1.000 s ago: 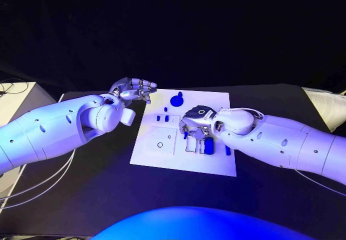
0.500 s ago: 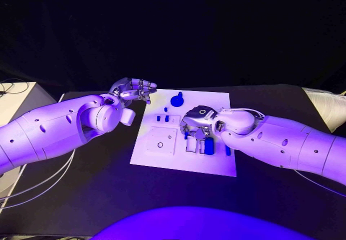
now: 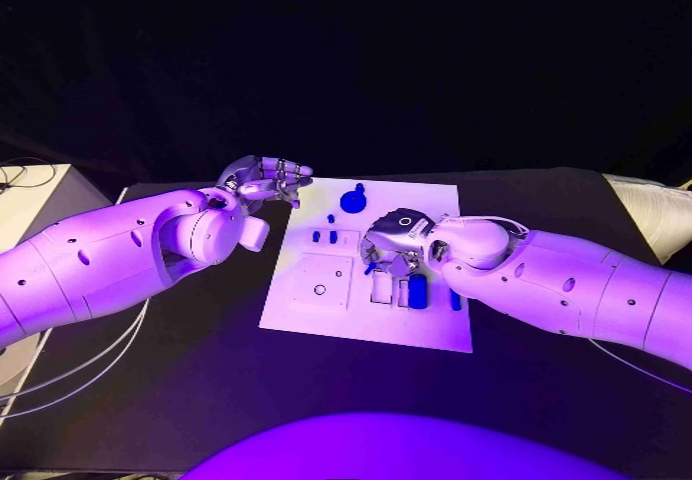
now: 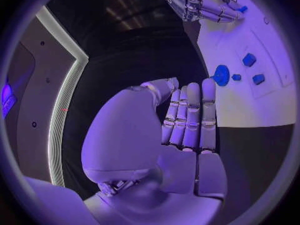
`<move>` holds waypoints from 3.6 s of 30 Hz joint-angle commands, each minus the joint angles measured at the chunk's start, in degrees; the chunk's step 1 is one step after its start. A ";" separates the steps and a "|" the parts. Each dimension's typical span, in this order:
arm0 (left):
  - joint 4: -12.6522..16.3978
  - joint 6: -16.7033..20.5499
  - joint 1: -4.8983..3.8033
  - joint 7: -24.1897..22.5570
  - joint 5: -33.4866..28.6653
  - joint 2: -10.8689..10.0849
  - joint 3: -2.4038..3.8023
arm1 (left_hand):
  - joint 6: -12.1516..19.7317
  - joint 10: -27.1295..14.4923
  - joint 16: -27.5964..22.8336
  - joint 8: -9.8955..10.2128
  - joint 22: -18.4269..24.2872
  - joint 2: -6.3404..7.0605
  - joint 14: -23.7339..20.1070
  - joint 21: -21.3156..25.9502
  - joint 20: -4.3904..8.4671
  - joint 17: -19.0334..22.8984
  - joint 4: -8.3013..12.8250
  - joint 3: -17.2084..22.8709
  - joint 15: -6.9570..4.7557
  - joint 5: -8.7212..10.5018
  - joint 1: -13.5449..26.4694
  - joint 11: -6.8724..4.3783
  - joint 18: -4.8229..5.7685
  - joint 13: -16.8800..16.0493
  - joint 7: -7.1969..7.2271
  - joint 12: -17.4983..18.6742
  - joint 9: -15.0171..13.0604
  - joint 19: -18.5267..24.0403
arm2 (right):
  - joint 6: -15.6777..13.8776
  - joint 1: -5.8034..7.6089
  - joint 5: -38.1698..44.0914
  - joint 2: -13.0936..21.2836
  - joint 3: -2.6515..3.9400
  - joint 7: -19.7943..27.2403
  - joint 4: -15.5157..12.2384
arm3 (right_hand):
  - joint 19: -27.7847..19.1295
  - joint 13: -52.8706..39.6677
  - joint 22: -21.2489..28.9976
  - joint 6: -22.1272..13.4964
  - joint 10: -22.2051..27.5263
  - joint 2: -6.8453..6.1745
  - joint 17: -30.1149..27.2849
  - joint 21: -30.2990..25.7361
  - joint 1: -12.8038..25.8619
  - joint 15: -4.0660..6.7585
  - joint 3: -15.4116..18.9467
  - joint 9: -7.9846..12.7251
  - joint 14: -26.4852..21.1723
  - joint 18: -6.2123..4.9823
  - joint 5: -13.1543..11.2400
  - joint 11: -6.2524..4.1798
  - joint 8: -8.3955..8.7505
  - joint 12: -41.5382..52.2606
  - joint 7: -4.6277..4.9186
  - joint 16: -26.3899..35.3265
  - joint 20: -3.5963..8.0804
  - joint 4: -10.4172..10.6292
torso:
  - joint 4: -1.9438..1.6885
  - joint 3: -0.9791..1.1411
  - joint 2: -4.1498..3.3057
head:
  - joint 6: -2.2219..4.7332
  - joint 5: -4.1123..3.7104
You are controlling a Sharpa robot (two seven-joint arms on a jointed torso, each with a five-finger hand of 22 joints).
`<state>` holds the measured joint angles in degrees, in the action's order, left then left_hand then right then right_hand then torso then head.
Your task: Assemble the parts on the task board
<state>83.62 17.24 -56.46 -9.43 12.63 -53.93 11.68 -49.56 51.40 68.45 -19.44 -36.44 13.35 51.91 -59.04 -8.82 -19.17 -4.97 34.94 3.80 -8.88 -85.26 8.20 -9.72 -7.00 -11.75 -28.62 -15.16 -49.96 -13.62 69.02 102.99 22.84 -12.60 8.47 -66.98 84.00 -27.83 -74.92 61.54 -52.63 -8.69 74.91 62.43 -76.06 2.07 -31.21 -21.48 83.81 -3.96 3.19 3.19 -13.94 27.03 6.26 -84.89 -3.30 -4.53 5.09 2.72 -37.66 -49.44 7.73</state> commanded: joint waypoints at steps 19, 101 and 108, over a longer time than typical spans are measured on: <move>0.20 -0.58 -0.03 0.02 0.38 -0.08 0.05 | 0.56 -0.39 -0.22 -0.27 0.06 -0.55 0.20 0.30 0.00 0.07 0.33 0.04 -0.08 0.01 -0.12 -0.06 -0.95 0.12 0.00 -0.28 0.07 -0.11 | -3.84 -0.25 2.84 0.52 -0.09 -8.99 -0.31 | 1.22 0.43 -7.44 0.61 -0.30 -0.69 5.65 1.12 1.78 -0.69 -0.06 -0.07 2.98 -0.47 0.87 0.06 0.49 1.14 -0.08 -0.69 -0.72 1.70 | -0.01 -0.01 0.00 | 0.38 -0.23; 0.81 -0.37 -0.03 0.42 0.93 -0.31 0.05 | 0.81 -0.54 -0.35 -0.44 0.04 -0.61 0.19 0.24 0.00 0.11 0.51 0.14 -0.07 -0.02 -0.31 -0.02 -0.96 0.25 -0.08 -0.46 0.17 -0.08 | -9.07 -1.55 -7.07 0.57 0.05 -10.44 0.17 | 3.02 16.36 -9.02 1.94 -14.81 0.27 5.97 5.62 -0.68 -1.01 -8.94 -1.49 3.89 0.30 4.97 0.36 2.61 -13.77 1.27 -0.86 -1.04 0.96 | -0.02 -0.04 0.05 | 0.42 -0.10; 1.24 -0.54 -0.03 0.39 0.94 -0.38 0.05 | 0.81 -0.51 -0.37 -0.50 0.03 -0.71 0.21 0.21 0.00 0.12 0.50 0.17 -0.07 -0.04 -0.31 -0.01 -0.95 0.27 -0.09 -0.53 0.18 -0.08 | -11.49 -1.55 -7.57 0.97 0.25 -10.74 -0.66 | 3.07 16.36 -9.10 2.01 -14.99 0.29 6.06 5.91 -0.63 -0.98 -8.96 -1.56 3.93 0.34 4.94 0.34 2.55 -13.86 1.25 -0.90 -1.01 0.90 | 0.07 -0.03 0.06 | 0.75 -0.04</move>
<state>84.60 17.26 -56.46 -8.72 13.34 -54.33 11.67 -49.14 51.41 68.45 -19.67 -36.45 13.13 51.91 -59.04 -8.82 -19.14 -4.82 35.10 3.80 -8.88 -85.49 8.19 -9.72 -6.80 -11.75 -28.95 -15.04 -49.96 -22.23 67.40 95.81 23.56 -12.45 -0.94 -67.64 84.17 -11.40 -74.91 63.27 -66.82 -8.98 74.92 68.20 -76.58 0.85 -39.93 -23.00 84.02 -3.96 8.27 3.83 -11.04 13.38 7.56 -85.57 -4.68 -3.64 5.11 2.69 -37.60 -48.81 7.67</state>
